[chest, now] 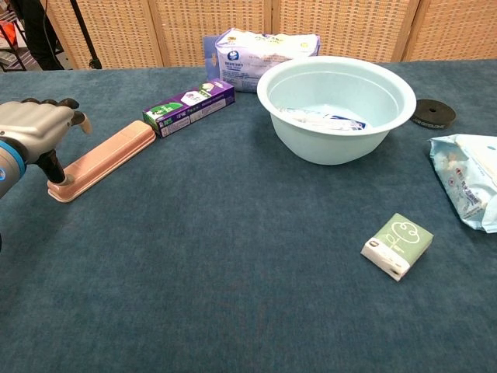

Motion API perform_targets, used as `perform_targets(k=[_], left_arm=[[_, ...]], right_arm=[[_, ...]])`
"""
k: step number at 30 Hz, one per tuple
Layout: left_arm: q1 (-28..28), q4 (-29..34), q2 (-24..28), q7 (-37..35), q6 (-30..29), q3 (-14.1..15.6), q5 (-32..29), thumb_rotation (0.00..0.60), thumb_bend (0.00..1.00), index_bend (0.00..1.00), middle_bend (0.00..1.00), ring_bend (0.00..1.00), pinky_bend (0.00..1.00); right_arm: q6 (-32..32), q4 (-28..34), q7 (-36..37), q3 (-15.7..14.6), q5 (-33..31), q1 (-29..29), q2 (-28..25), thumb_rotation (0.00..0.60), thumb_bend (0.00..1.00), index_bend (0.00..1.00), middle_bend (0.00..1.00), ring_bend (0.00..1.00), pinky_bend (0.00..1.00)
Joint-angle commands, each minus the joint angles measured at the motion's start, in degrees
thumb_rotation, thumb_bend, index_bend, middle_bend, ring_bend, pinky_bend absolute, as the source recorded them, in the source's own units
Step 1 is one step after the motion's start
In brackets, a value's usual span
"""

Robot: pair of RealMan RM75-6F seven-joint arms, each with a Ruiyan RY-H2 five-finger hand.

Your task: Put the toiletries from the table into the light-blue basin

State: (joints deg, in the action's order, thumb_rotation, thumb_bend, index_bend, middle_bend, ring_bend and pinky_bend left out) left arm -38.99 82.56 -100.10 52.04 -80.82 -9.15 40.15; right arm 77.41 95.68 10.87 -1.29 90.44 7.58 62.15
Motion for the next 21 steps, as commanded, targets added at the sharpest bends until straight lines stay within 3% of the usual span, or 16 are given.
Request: perform_targets(k=[1,13,21], left_arm=[[0.26,0.12,-0.42,0.21,0.06,-0.30,0.43,0.600,0.21,0.25,0.00,0.00,0.00],[1.16,0.50,-0.72,0.10,0.74,-1.44,2.04,0.600,0.21,0.25,0.00,0.00,0.00],[2.38,4.15,1.26,-2.12,-0.22,-1.39,5.82,0.600,0.21,0.25,0.00,0.00,0.00]], right_arm=[[0.02,0.04,-0.02,-0.05,0.06,0.01,0.00,0.600,0.21,0.12,0.00,0.00,0.00],[0.00,0.04,-0.20,-0.14,0.00,0.10,0.10,0.600,0.21,0.12,0.00,0.00,0.00],[0.11,0.04,-0.38,-0.21,0.05,0.10,0.12,0.600,0.21,0.12,0.00,0.00,0.00]])
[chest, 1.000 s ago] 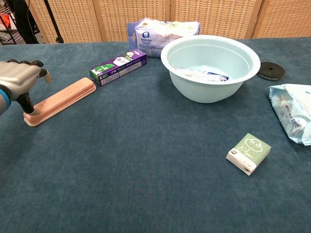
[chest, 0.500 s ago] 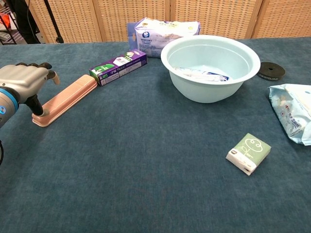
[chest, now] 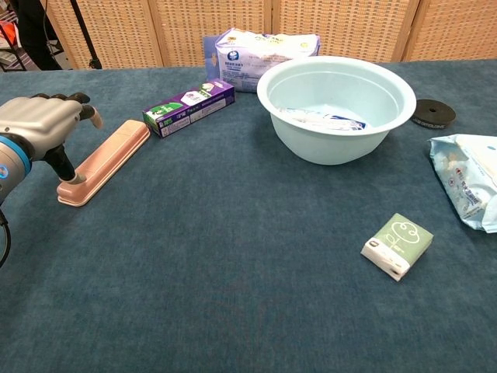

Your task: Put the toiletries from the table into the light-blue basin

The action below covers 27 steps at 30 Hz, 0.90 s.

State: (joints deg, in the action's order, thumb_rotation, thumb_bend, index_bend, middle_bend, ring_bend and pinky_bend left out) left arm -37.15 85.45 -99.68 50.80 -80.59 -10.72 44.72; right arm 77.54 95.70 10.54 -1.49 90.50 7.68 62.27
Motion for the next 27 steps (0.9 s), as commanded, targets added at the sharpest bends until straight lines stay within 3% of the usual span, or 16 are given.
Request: perform_targets(k=[1,7,14,21,27], left_arm=[[0.93,2.16,1.40,-1.60,-0.84,0.37,2.17,0.600,0.21,0.25,0.00,0.00,0.00],[4.56,8.12,5.97,-7.10,-3.78,2.64,8.86,0.600,0.21,0.25,0.00,0.00,0.00],[8.30,10.93,9.54,-11.52,-5.96,5.45,14.56,0.600,0.21,0.25,0.00,0.00,0.00],[8.65,13.17,11.94,-9.20,-2.96,4.21,10.83,0.600,0.20,0.25,0.00,0.00,0.00],[7.57,11.08,12.12,-7.66,0.99,3.32,8.22,0.600,0.21,0.25,0.00,0.00,0.00]], right_arm=[[-0.01,0.02,-0.13,-0.02,0.00,0.01,0.00,0.600,0.21,0.12,0.00,0.00,0.00],[-0.12,-0.09,-1.02,-0.03,-0.25,0.01,0.21,0.600,0.21,0.12,0.00,0.00,0.00],[-0.42,-0.08,-3.22,0.09,-0.92,0.03,0.76,0.600,0.21,0.12,0.00,0.00,0.00],[-0.72,0.22,-6.22,0.02,-1.28,0.02,1.59,0.600,0.21,0.12,0.00,0.00,0.00],[-1.06,0.45,-6.93,-0.10,-1.54,0.05,1.73,0.600,0.21,0.12,0.00,0.00,0.00]])
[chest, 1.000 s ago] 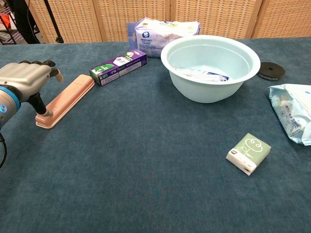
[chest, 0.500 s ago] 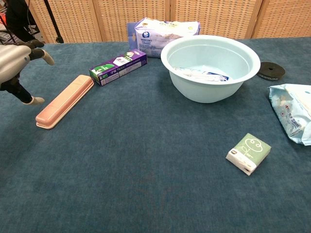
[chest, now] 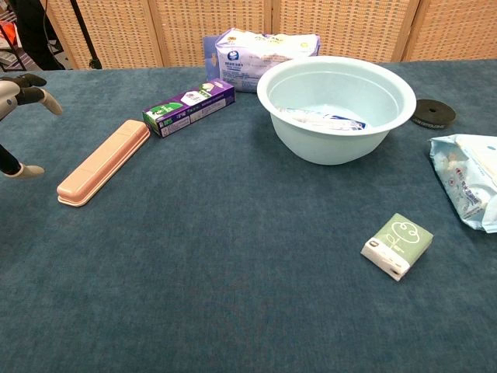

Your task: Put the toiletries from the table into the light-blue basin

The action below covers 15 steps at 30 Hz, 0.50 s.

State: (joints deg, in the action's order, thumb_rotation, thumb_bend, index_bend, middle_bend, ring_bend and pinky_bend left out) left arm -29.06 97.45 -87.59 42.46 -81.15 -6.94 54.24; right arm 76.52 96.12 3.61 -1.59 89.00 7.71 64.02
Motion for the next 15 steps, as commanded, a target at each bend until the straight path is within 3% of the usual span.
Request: perform_targets(k=[1,10,15], left_arm=[[-0.71,-1.25,-0.13,0.85,2.04,-0.69,-1.79,0.600,0.21,0.25,0.00,0.00,0.00],[-3.85,-6.10,-3.45,3.19,6.74,-1.83,-3.42,0.600,0.26,0.25,0.00,0.00,0.00],[-7.03,-7.95,-4.41,6.49,11.01,-3.62,-7.42,0.600,0.26,0.25,0.00,0.00,0.00]], right_arm=[[-0.05,0.05,0.03,0.01,-0.05,0.03,-0.02,0.600,0.21,0.12,0.00,0.00,0.00],[0.18,0.15,0.85,-0.04,0.18,-0.01,-0.39,0.600,0.21,0.12,0.00,0.00,0.00],[0.31,0.21,1.03,-0.09,0.35,-0.05,-0.48,0.600,0.21,0.12,0.00,0.00,0.00]])
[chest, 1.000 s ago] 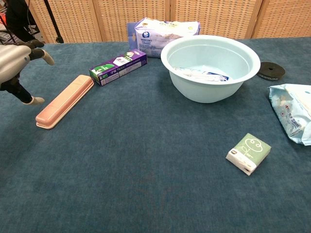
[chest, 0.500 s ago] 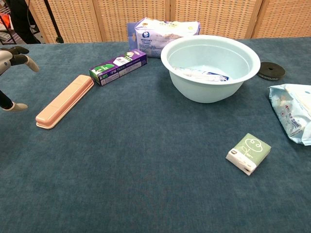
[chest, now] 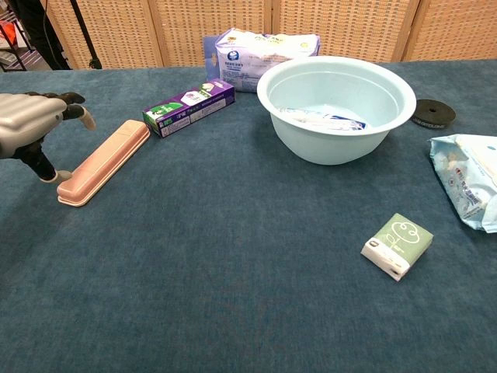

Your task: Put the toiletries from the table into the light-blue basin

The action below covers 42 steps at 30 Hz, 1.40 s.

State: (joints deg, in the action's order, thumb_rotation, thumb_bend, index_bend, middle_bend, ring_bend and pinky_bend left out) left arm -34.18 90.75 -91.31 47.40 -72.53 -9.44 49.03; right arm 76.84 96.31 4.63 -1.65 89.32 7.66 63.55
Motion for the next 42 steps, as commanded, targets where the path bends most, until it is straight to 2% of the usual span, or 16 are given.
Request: perform_targets(k=[1,9,19,35,42], left_arm=[[-2.45,-1.57,-0.81,1.95,3.08,-1.38,-2.81,0.600,0.26,0.25,0.00,0.00,0.00],[-5.84,-5.68,-2.98,2.15,6.84,-2.54,-4.82,0.600,0.26,0.25,0.00,0.00,0.00],[-6.19,-8.22,-4.48,0.82,7.62,-0.10,-3.66,0.600,0.26,0.25,0.00,0.00,0.00],[-1.69,-3.21,4.09,-1.04,5.34,4.66,-1.85,0.600,0.27,0.25,0.00,0.00,0.00],[0.74,-3.85,7.76,-3.10,4.27,6.08,-1.01,0.600,0.27,0.25,0.00,0.00,0.00]], right_arm=[[-0.02,0.04,0.01,-0.03,0.05,0.01,-0.01,0.600,0.21,0.12,0.00,0.00,0.00],[0.07,0.11,-0.09,-0.05,0.11,-0.02,-0.03,0.600,0.21,0.12,0.00,0.00,0.00],[0.11,0.13,-0.14,-0.10,0.19,-0.03,-0.07,0.600,0.21,0.12,0.00,0.00,0.00],[0.65,0.75,-1.60,-0.48,1.15,-0.23,0.17,0.600,0.21,0.12,0.00,0.00,0.00],[0.91,1.20,-2.66,-0.82,1.85,-0.36,0.29,0.600,0.21,0.12,0.00,0.00,0.00]])
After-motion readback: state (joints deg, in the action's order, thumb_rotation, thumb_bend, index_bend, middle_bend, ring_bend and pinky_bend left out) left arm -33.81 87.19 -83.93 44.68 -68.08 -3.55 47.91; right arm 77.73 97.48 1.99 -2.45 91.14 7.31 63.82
